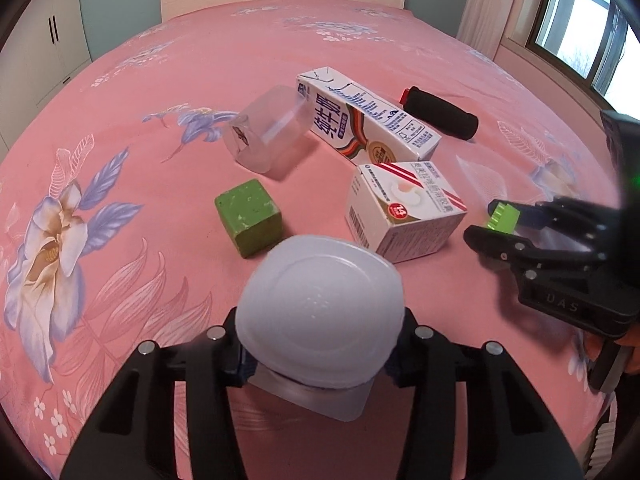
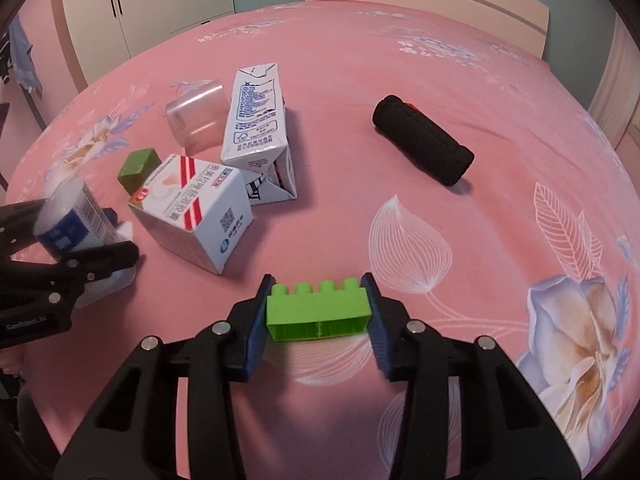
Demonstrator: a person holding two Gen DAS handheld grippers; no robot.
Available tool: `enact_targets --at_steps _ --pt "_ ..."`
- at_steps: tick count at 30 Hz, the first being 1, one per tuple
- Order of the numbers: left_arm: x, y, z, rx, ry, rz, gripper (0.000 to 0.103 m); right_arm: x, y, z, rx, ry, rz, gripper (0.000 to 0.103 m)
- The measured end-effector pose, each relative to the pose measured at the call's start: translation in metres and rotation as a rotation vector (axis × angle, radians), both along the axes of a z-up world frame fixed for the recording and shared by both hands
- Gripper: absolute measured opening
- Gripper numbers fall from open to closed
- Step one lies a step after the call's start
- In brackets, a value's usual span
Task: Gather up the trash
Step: 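Grasp the white yogurt cup with the left tool while the right tool grasps the green Lego brick, then carry the yogurt cup and Lego brick with both tools over the white bin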
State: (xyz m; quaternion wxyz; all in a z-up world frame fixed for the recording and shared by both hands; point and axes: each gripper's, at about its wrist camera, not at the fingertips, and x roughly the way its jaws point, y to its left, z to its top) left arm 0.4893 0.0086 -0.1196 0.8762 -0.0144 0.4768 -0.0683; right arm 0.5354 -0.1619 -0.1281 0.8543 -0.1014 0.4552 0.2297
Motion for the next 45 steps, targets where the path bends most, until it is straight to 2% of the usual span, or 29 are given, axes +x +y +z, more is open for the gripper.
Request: enact_targets --at_steps 4,8,13,21,29,37,45 --pt "-0.013 0.001 0.014 0.007 -0.011 -0.009 0.05 -0.019 0.0 0.011 -0.011 -0.001 -0.007 0.045" --pt "-0.035 0.0 0.042 0.023 -0.05 -0.019 0.05 -0.043 -0.003 0.035 -0.023 -0.02 -0.012 0.045" --pt "-0.069 0.0 0.089 0.043 -0.106 -0.019 0.05 -0.084 -0.009 0.085 -0.023 -0.071 -0.012 0.045" --pt "-0.142 0.001 0.169 0.074 -0.224 -0.063 0.05 -0.169 -0.014 0.18 -0.014 -0.206 -0.005 0.045" --pt "-0.221 0.0 0.215 0.1 -0.311 -0.099 0.05 -0.26 -0.017 0.237 0.007 -0.288 0.011 0.045" --pt "-0.281 -0.006 0.215 0.129 -0.331 -0.147 0.05 -0.326 -0.024 0.244 0.012 -0.295 0.027 0.045" --pt "-0.319 -0.009 0.19 0.137 -0.296 -0.169 0.05 -0.361 -0.023 0.21 -0.002 -0.241 0.043 0.045"
